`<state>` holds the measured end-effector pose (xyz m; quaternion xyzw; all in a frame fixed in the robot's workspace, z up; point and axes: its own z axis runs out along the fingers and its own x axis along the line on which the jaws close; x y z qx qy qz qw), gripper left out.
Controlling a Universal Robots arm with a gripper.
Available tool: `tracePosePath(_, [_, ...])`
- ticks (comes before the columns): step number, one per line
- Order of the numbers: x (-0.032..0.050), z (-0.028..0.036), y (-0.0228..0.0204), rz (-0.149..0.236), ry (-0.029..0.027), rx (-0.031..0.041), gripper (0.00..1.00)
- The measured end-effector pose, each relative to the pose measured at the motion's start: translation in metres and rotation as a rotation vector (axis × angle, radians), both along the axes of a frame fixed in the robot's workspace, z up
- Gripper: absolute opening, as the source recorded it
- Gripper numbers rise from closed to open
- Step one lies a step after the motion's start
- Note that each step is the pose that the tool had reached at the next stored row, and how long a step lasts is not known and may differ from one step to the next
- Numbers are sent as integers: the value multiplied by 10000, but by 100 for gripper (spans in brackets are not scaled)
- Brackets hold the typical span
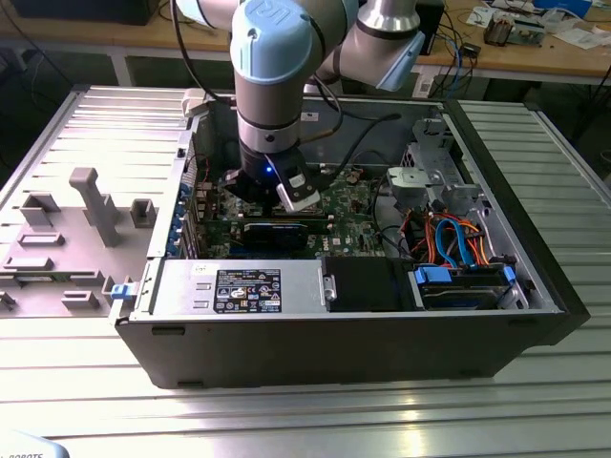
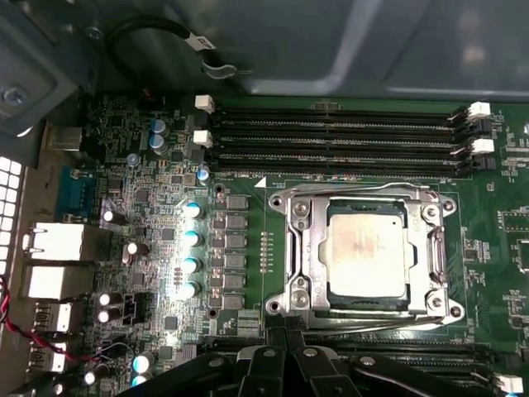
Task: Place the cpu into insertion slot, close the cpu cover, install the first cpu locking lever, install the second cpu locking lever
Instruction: 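Install the second cpu locking lever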
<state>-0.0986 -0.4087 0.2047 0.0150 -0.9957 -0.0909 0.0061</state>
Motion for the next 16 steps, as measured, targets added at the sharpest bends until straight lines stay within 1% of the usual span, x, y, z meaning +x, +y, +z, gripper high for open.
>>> tracePosePath(1, [0,-7,0,2,6,59,11])
tracePosePath(3, [0,-11,-1,3,11,134,11])
tracePosePath(4, [-1,-15,0,3,13,184,11])
tracePosePath(5, [0,-22,0,4,15,252,11])
tracePosePath(6, [0,-28,0,5,20,277,11])
tracePosePath(8, [-1,-39,0,4,26,302,11])
tracePosePath(10, [-1,-60,-1,6,38,301,11])
tracePosePath(13, [0,-68,-1,7,64,307,11])
tracePosePath(14, [-1,-68,0,6,99,310,11])
tracePosePath(16, [0,-55,2,10,136,316,11])
